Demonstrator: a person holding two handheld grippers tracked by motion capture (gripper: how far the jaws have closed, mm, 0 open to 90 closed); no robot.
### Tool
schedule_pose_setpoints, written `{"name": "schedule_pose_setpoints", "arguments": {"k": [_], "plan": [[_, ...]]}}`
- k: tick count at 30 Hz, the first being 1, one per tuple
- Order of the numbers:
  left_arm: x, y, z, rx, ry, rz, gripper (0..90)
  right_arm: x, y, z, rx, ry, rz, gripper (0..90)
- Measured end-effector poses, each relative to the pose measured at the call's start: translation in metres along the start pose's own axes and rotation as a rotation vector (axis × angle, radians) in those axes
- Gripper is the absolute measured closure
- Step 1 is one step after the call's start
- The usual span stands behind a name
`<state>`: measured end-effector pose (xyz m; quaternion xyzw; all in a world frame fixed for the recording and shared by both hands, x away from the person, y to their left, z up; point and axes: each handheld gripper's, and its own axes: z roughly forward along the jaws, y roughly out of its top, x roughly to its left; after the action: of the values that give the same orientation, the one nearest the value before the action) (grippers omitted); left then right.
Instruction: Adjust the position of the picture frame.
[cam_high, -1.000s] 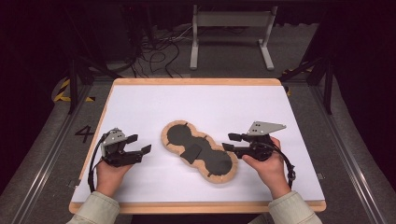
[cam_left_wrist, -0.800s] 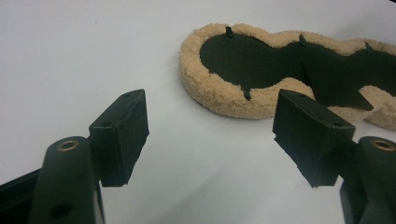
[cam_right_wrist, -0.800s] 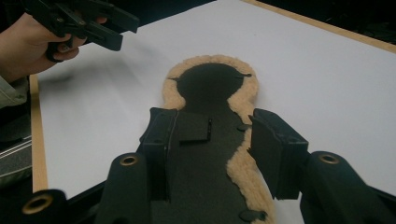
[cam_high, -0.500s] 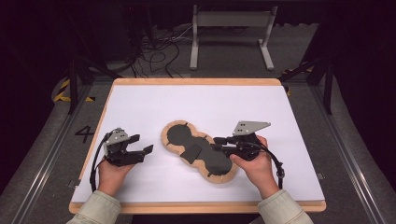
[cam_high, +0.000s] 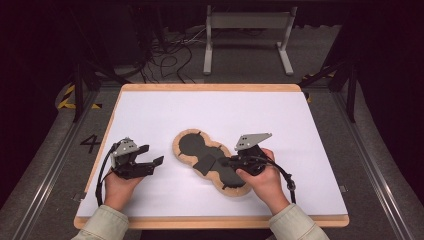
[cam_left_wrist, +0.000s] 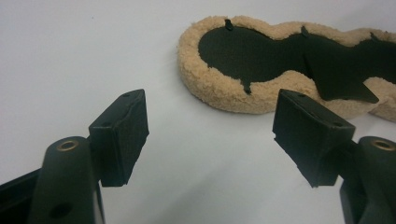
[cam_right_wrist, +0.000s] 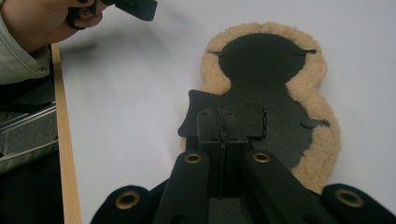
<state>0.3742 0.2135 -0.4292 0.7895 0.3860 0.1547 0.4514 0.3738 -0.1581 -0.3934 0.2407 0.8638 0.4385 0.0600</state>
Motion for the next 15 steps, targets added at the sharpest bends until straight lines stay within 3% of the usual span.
{"name": "schedule_pose_setpoints", "arguments": {"k": [15], "plan": [[0.001,0.000,0.001,-0.001,0.001,0.003,27.2,0.012,-0.010,0.034,0.124,0.051,0.004,90.0]]}}
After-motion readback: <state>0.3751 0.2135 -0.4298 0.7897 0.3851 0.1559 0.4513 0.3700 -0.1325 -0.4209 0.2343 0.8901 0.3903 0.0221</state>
